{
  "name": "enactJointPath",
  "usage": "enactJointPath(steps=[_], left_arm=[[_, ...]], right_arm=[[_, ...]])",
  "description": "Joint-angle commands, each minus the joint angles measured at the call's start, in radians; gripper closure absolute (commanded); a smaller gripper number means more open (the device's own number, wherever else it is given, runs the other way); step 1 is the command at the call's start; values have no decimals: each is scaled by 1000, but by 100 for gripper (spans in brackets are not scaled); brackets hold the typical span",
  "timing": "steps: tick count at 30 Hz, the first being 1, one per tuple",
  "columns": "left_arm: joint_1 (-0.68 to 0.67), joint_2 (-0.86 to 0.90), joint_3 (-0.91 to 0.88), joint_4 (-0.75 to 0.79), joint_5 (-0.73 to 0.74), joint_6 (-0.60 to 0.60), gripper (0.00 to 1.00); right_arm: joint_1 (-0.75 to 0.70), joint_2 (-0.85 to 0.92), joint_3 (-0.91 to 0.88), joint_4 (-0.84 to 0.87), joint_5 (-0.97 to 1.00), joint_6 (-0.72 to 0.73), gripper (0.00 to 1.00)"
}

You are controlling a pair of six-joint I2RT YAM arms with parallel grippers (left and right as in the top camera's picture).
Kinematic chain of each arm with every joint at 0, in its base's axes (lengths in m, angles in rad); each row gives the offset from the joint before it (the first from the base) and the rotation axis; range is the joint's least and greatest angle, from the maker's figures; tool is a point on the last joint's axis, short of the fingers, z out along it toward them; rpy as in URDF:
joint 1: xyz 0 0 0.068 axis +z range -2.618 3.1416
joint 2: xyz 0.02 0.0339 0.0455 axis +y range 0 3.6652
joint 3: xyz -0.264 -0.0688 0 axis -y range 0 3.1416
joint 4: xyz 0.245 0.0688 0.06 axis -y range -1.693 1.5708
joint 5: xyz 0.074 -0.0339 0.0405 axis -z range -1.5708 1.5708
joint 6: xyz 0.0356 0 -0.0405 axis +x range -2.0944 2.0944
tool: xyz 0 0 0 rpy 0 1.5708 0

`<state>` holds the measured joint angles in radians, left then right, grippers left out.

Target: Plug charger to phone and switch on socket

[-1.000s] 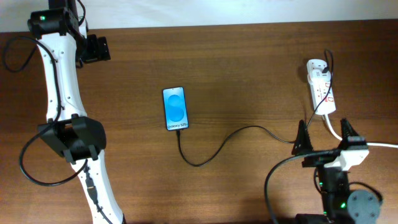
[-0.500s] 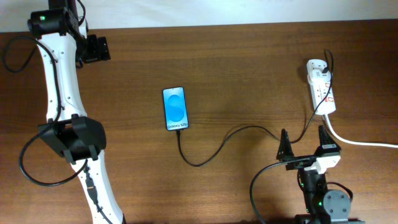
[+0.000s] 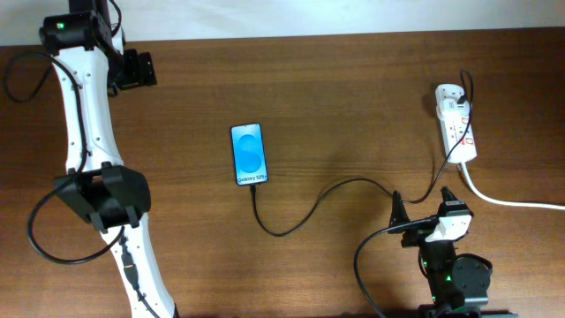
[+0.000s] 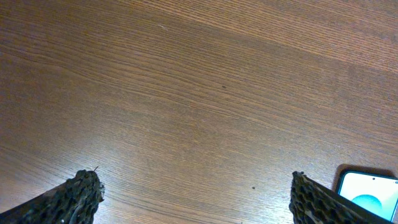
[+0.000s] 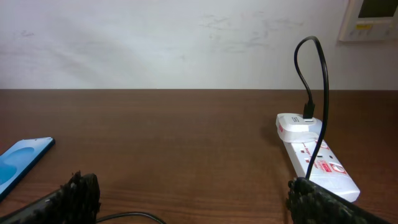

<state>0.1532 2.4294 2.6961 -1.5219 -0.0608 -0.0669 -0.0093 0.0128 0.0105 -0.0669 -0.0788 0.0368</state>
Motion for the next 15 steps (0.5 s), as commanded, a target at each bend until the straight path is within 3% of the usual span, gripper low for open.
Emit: enactJointPath(steps=[1,15], left_arm=[[7,-4,18,2,-7,16,0],[6,-16,18,2,-7,16,0]], right_arm=[[10,-6,-5,-5,5,-3,1],[10,-6,-5,-5,5,-3,1]])
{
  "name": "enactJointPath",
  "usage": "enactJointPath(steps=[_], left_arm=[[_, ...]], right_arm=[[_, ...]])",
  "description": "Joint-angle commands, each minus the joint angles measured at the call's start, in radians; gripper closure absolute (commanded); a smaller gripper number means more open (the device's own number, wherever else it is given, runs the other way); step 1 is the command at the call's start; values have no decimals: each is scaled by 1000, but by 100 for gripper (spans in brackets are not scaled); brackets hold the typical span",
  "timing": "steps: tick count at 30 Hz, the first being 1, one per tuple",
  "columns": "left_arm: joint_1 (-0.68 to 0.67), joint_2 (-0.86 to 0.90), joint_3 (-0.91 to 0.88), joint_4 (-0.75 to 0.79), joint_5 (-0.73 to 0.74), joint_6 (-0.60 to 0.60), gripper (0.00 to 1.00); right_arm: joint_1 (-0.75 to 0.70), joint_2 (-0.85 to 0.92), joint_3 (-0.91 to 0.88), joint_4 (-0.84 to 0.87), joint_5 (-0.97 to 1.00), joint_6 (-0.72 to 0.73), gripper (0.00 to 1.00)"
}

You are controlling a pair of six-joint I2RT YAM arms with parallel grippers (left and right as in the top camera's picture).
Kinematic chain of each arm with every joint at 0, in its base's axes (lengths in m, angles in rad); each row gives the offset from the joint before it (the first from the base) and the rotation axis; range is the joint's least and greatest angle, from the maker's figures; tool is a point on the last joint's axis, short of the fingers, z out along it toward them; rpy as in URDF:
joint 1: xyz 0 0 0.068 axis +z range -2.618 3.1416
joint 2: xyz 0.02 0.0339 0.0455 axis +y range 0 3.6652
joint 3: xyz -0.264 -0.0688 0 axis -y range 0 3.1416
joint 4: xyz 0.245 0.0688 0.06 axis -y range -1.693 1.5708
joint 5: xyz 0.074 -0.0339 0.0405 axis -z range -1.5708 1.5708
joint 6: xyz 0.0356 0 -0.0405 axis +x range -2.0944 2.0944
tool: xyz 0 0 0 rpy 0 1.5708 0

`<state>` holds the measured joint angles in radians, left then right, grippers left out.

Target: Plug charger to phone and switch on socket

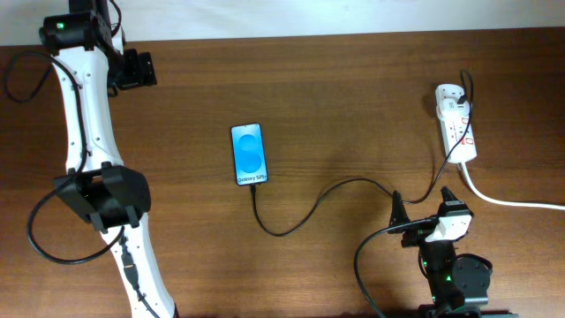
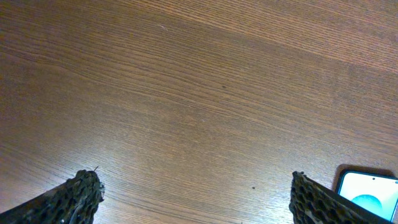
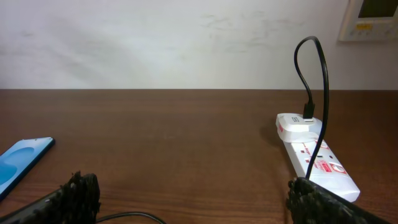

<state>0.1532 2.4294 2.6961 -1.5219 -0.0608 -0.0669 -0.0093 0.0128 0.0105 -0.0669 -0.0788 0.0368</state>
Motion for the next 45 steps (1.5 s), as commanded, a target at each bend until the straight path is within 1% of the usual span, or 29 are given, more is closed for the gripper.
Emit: enactJointPath(steps=[1,2,3,4,5,7,10,13,18,23,26,29,32,34,37,41,43,45], left_arm=[[3,-34,18,2,-7,16,1],[2,-61,13,4,-7,15,1],[-2,-111,-16,51,-4,14,1],[-19,-231,-122,203,-5,15,1],[-34,-312,-211,281,-7,15,1],[-55,-422,-340,390,-7,15,0],[-87,-624,-603,647,-7,15,1],[-106,-770,-821,863,-7,15,1],[-125,-980,-1138,1140,-6,15,1],[-125,-1250,-1574,1483,-7,15,1],[-124,-1399,-1791,1608,-7,15,1],[-124,-1597,-2034,1735,-8,15,0],[-124,-1793,-2245,1820,-20,15,1],[-124,-1918,-2371,1849,-42,15,1],[-124,-2073,-2512,1854,-60,15,1],[-124,-2194,-2628,1842,-60,15,1],[-124,-2254,-2676,1799,-60,15,1],[-124,-2293,-2688,1720,-66,15,1]], right_arm=[[10,-6,-5,-5,5,-3,1],[10,-6,-5,-5,5,-3,1],[10,-6,-5,-5,5,-3,2],[10,-6,-5,-5,5,-3,2],[10,-6,-5,-5,5,-3,2],[10,-6,-5,-5,5,-3,2],[10,-6,-5,-5,5,-3,2],[10,-6,-5,-5,5,-3,1],[10,-6,-5,-5,5,-3,2],[10,-6,-5,-5,5,-3,1],[10,-6,-5,-5,5,-3,2],[10,-6,-5,-5,5,-3,2],[10,-6,-5,-5,5,-3,2],[10,-6,-5,-5,5,-3,1],[10,-6,-5,-5,5,-3,1],[10,-6,-5,-5,5,-3,2],[10,-6,-5,-5,5,-3,1],[10,-6,-5,-5,5,-3,1]])
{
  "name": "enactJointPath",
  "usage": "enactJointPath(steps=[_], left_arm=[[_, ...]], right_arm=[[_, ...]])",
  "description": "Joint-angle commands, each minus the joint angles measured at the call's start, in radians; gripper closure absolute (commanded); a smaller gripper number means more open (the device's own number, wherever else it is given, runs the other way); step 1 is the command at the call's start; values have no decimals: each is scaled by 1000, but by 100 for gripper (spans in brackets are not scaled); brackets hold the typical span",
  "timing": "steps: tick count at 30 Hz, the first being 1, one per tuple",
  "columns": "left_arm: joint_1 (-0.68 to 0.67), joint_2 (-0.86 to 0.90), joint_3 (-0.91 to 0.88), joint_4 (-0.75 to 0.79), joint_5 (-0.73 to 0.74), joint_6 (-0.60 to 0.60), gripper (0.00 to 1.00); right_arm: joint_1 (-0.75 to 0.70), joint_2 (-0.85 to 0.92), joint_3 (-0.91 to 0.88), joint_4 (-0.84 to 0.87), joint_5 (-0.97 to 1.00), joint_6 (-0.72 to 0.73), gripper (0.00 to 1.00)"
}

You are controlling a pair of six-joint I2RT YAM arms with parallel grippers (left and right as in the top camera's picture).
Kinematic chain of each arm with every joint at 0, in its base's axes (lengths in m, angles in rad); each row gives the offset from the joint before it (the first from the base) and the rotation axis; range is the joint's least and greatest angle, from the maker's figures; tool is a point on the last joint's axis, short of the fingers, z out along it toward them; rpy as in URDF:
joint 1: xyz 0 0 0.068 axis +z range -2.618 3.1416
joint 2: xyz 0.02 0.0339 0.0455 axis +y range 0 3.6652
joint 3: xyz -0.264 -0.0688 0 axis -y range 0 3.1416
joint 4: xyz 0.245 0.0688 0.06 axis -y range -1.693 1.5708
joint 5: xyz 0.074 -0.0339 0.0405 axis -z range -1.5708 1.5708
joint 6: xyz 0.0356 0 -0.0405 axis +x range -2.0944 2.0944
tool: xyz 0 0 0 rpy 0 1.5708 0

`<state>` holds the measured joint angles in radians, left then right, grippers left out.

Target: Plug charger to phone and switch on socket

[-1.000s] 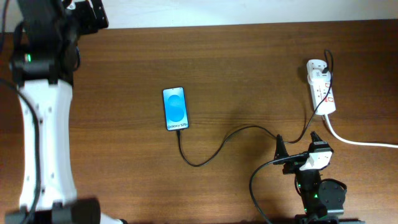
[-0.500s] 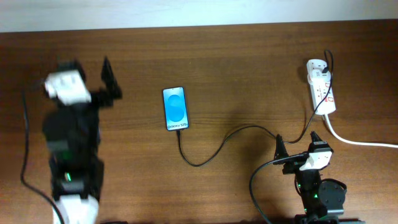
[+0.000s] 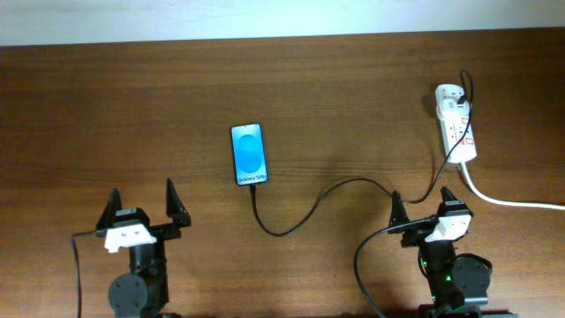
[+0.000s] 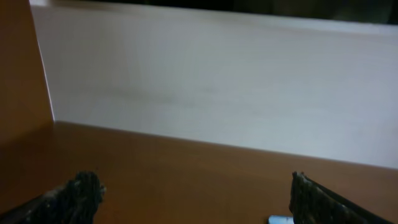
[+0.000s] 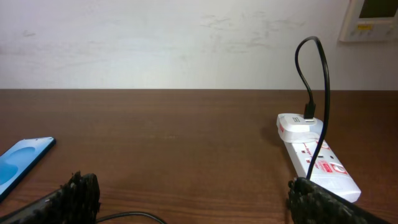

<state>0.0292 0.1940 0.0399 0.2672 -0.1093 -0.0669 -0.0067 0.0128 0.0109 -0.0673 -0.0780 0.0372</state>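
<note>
The phone (image 3: 249,155) lies face up mid-table, its screen lit blue. A black cable (image 3: 309,208) meets its near edge and runs right to a white charger (image 3: 448,94) plugged into the white socket strip (image 3: 461,132). The state of the strip's switches is too small to tell. My left gripper (image 3: 141,190) stands open at the front left, holding nothing. My right gripper (image 3: 421,194) stands open at the front right, short of the strip. The right wrist view shows the strip (image 5: 318,163), the charger (image 5: 297,126) and a phone corner (image 5: 22,163). The left wrist view is blurred, with a phone sliver (image 4: 280,219).
A white mains lead (image 3: 508,200) runs off the table's right edge from the strip. A white wall (image 5: 174,43) stands behind the table's far edge. In the left wrist view a brown panel (image 4: 22,68) stands at the left.
My left arm, stretched out over the back left of the table with its gripper facing down, now sits folded at the front left, looking level at the wall. Right arm, phone and cable are unchanged.
At both earlier moments my left arm reached over the back left, gripper open above bare wood, and the lit phone had the cable at its edge. Now the left arm is folded at the front. My right gripper stayed open and still.
</note>
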Motion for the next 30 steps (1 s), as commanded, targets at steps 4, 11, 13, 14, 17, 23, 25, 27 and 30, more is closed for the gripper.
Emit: enactJointPath(steps=[4,11,13,14,17,23,25,27,30], left_arm=[[0,-131,-32,-246,-31,15,1],[0,-189,-31,-339,-19,19,1],[0,-189,-31,-339,-19,19,0],[0,-189,-31,-339,-19,19,1],[0,-189,-31,-339,-19,19,1],[0,-189,-31,-339,-19,19,1],[0,-189,-31,-339,-19,19,1],[0,-189,-31,-339,-19,19,1],[0,-189,-31,-339,-19,19,1]], right_arm=[[7,-6,-5,-5,4,-4,2],[8,-6,-5,-5,4,-4,1],[8,-6,-5,-5,5,-4,1],[8,-6,-5,-5,5,-4,1],[8,-6,-5,-5,4,-4,2],[7,-6,-5,-5,5,-3,1],[8,-6,-5,-5,5,-3,2],[7,-6,-5,-5,5,-4,2],[8,-6,-5,-5,5,-3,1]])
